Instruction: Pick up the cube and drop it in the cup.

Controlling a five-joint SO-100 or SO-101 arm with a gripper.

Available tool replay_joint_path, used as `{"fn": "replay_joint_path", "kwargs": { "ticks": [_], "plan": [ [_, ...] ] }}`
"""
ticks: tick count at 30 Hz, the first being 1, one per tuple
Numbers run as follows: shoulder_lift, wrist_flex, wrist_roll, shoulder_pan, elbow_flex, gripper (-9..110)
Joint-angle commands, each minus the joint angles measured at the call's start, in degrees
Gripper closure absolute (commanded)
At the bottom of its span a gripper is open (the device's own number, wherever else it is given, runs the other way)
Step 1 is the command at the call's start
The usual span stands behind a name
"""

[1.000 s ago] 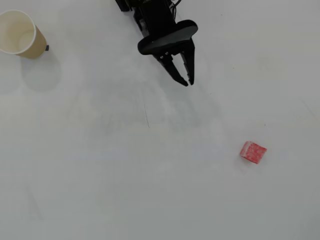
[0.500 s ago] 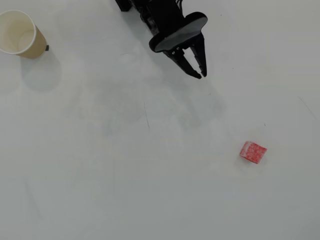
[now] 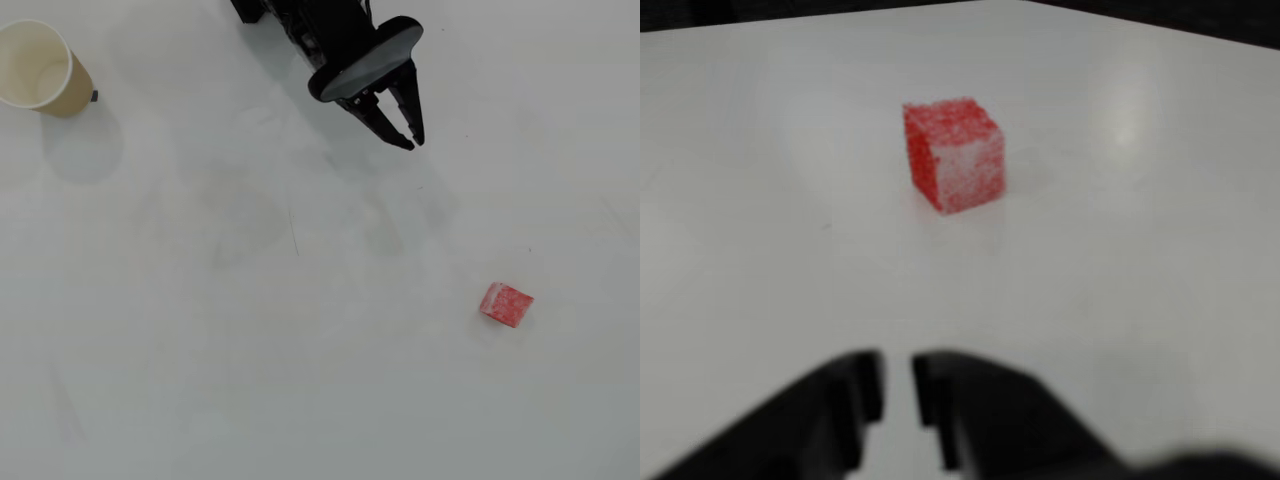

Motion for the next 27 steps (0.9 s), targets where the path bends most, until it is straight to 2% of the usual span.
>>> {"fn": "replay_joint_path", "kwargs": {
  "ticks": [1, 15, 19, 27],
  "plan": [
    [2.4, -1.8, 0.1, -0.4, 1.9, 101],
    [-0.3, -5.8, 0.3, 0.1, 1.9, 100],
    [-1.8, -7.0, 0.3, -0.1, 1.2, 96],
    [-11.6, -10.3, 0.3, -1.5, -6.2, 92]
  ]
}}
